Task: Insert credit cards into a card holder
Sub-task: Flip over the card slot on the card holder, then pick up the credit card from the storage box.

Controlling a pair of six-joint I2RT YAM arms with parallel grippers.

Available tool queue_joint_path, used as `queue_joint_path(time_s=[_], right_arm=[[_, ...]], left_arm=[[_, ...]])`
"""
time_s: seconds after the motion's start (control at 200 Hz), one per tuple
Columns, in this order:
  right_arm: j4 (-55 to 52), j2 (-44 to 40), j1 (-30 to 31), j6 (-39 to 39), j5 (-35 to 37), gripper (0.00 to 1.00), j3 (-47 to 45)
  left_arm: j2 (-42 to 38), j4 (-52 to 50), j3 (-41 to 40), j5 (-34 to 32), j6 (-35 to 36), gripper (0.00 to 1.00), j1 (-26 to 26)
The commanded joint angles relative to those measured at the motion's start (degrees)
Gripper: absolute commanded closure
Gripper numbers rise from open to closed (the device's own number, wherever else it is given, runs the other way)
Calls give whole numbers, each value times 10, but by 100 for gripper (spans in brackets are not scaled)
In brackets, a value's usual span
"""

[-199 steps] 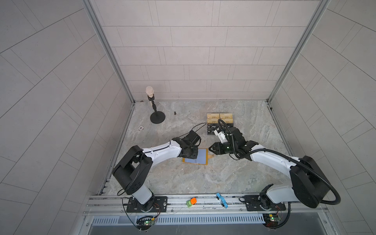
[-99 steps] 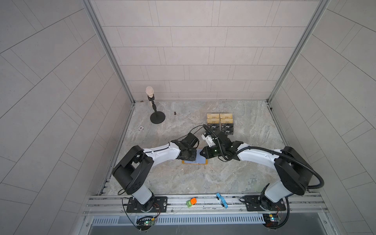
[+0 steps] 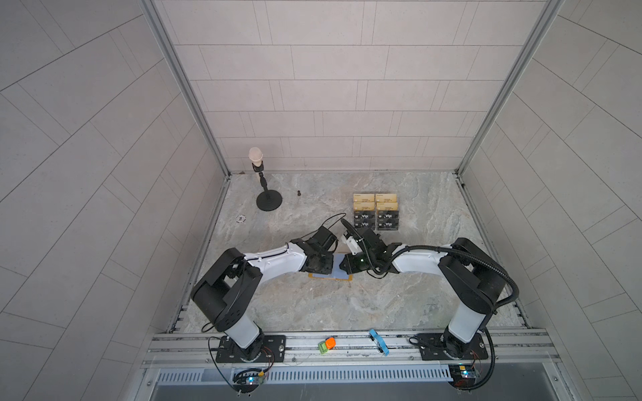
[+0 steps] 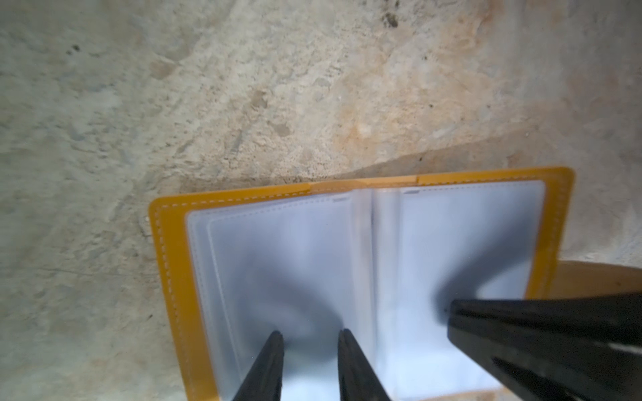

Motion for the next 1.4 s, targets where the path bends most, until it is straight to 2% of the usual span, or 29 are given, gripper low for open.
queue_joint_path(time_s=[0.0, 0.165, 0.446, 0.616, 0.746, 0.846, 1.101, 1.207, 1.302, 1.397], right_arm=[[-5, 6, -8, -7, 20, 91, -13], [-19, 6, -12, -19, 27, 91, -14], [-27, -17, -12, -19, 14, 92, -3], [-84, -62, -11, -54, 13, 89, 47], [-165, -81, -15, -110, 21, 77, 109], [-251, -89, -24, -163, 45, 73, 167], [-418, -95, -88, -293, 96, 53, 329], [-468, -75, -114, -371, 117, 36, 388], [-490, -54, -141, -452, 109, 32, 416], [-529, -10, -166, -489, 95, 32, 470]], left_arm=[[-13, -28, -12, -13, 6, 68, 7], [-22, -15, -13, 14, 5, 64, 9], [-26, -53, 12, -7, 16, 63, 14], [-50, -55, 28, 8, 10, 62, 16], [-70, -51, 46, 35, 9, 59, 16], [-85, -55, 62, 42, 18, 57, 16], [-115, -43, 64, 61, 42, 53, 30], [-139, -22, 52, 73, 40, 52, 39], [-166, -11, 44, 65, 41, 50, 41], [-188, 11, 25, 44, 39, 45, 41]])
